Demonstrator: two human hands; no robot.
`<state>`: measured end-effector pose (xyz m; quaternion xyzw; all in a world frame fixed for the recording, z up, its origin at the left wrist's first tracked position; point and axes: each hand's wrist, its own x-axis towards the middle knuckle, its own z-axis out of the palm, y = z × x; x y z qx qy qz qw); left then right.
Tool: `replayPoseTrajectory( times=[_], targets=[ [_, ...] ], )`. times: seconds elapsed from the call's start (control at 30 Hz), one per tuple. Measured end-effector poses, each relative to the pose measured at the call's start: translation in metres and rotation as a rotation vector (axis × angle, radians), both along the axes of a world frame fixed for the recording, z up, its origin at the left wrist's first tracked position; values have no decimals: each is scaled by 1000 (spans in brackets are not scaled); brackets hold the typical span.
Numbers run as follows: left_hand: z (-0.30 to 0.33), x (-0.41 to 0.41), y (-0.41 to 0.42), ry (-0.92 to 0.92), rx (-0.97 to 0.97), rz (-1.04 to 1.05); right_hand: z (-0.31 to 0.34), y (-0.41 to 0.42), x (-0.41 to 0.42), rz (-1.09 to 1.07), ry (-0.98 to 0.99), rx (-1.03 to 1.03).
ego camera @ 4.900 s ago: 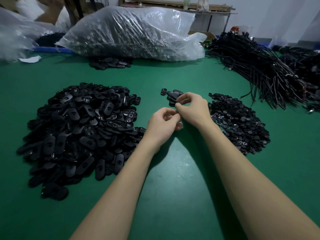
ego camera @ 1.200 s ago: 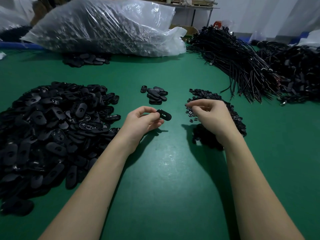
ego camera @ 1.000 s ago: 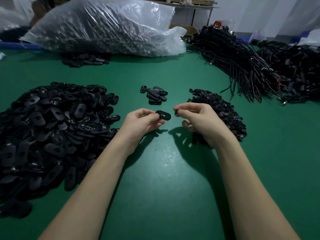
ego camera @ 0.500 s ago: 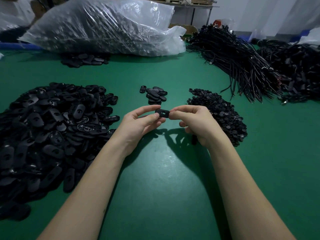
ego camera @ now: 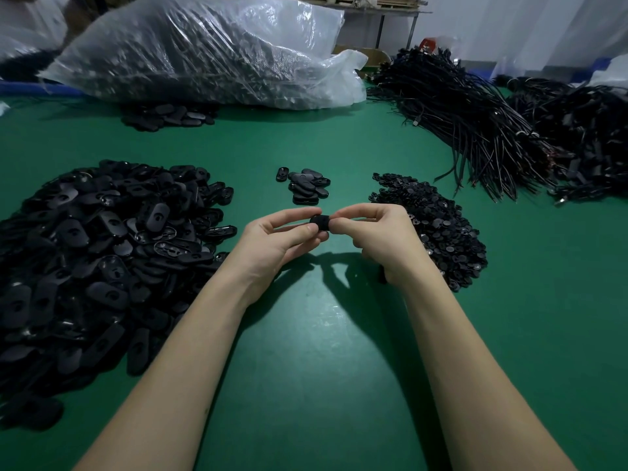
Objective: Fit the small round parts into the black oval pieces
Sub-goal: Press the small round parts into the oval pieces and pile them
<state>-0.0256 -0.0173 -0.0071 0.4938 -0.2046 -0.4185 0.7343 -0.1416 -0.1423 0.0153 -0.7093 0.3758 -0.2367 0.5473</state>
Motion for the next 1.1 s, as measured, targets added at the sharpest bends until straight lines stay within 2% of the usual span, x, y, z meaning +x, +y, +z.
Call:
replayPoseTrajectory(
  times=[0.63,0.8,1.1],
  targets=[
    [-1,1,0,-128,70,0,1,3,-2,4,10,-3],
    [7,4,2,-99,74,-23,5,-2,-8,115,-38,152],
    [11,0,0,-151,117,28,9,-6,-13,220,-90,222]
  ],
)
